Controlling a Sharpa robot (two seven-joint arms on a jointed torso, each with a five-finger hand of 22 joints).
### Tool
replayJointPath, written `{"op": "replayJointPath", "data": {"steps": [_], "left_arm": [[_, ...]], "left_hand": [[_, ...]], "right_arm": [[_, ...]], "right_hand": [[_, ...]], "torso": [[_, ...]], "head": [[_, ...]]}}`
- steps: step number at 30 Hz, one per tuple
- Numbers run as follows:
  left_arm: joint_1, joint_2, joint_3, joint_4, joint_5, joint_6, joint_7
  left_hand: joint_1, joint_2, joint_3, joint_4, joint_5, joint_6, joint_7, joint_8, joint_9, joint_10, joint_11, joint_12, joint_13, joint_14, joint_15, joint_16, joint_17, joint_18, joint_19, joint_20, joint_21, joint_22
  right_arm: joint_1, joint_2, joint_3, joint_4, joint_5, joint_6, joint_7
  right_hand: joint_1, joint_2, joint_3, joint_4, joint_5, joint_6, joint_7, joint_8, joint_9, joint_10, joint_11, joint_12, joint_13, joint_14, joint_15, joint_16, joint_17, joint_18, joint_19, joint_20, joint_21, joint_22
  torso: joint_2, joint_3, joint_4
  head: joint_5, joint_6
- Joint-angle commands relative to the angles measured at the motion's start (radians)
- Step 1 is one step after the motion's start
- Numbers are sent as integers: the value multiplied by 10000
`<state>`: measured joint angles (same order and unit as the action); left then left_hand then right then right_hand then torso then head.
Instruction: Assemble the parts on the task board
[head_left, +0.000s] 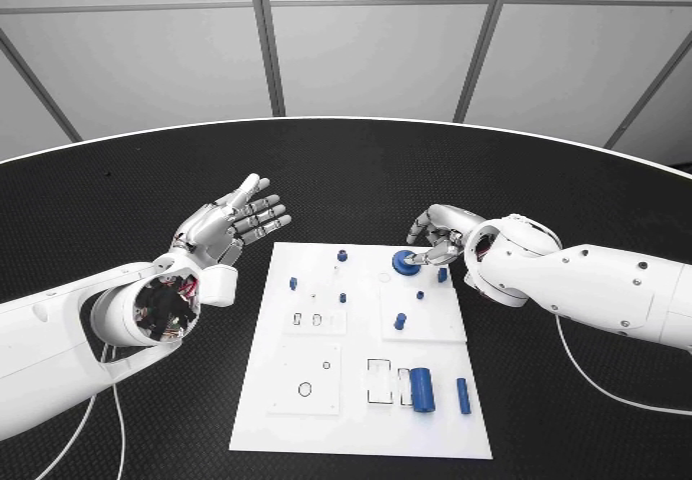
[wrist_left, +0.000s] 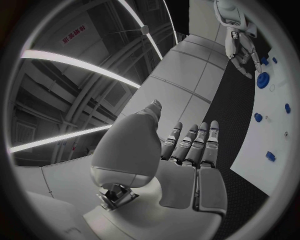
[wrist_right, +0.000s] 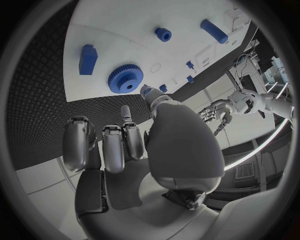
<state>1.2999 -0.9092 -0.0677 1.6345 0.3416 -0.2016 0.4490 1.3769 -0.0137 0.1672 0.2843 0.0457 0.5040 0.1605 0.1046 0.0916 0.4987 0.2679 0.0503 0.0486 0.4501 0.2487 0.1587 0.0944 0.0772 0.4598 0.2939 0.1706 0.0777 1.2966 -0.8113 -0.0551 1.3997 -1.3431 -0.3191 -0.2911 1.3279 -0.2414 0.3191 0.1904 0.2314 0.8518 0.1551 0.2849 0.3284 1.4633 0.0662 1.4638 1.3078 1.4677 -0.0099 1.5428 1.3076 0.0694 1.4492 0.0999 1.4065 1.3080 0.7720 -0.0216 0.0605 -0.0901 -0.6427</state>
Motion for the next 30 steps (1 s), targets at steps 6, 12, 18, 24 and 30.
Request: {"op": "replayJointPath", "data": {"steps": [6,12,18,24,30], "left_arm": [[0,-10,0,3,0,-3,2],[1,-23,0,8,0,-7,2],[1,-28,0,17,0,-15,5],[1,-47,0,29,0,-24,8],[1,-48,0,34,0,-30,9]], "left_hand": [[12,76,73,0,55,52,1380,21,8,55,26,20,0,-61,29,-62,-14,-9,-77,-12,-11,-10],[12,76,73,0,55,52,1380,21,8,55,26,20,0,-61,29,-62,-14,-9,-77,-12,-11,-10],[16,76,80,3,55,38,1382,12,4,48,29,9,-3,-73,32,-68,-17,-12,-69,-12,-12,-19],[16,76,80,3,55,38,1382,12,4,48,29,9,-3,-73,32,-68,-17,-12,-69,-12,-12,-19],[17,76,83,4,55,35,1380,9,3,45,29,7,-3,-78,32,-70,-18,-13,-73,-12,-15,-22]], "right_arm": [[-64,40,-5,-26,0,108,-27],[-91,75,-7,-94,0,142,-32],[-126,136,-15,-162,0,175,-43],[-160,189,-20,-256,0,173,-39],[-179,241,-22,-292,0,178,-38]], "right_hand": [[103,-5,-72,5,42,-69,14,54,10,284,48,50,1545,901,67,46,1948,-157,62,4,55,451],[102,-1,-86,18,35,-77,17,52,8,268,51,35,1529,902,70,49,1954,-155,57,7,51,447],[102,-1,-86,18,35,-77,17,52,8,268,51,35,1529,902,70,49,1954,-155,57,7,51,447],[114,12,-91,27,34,-87,21,50,6,256,55,25,1520,902,74,49,1953,-155,57,10,53,450],[128,21,-93,30,35,-99,24,46,4,243,58,12,1506,900,76,47,1946,-155,56,13,54,452]], "torso": [[-3,-9,9],[0,-10,6],[14,-2,6],[7,3,8],[6,6,6]], "head": [[-11,-35],[-6,-36],[-5,-50],[-4,-73],[2,-71]]}}
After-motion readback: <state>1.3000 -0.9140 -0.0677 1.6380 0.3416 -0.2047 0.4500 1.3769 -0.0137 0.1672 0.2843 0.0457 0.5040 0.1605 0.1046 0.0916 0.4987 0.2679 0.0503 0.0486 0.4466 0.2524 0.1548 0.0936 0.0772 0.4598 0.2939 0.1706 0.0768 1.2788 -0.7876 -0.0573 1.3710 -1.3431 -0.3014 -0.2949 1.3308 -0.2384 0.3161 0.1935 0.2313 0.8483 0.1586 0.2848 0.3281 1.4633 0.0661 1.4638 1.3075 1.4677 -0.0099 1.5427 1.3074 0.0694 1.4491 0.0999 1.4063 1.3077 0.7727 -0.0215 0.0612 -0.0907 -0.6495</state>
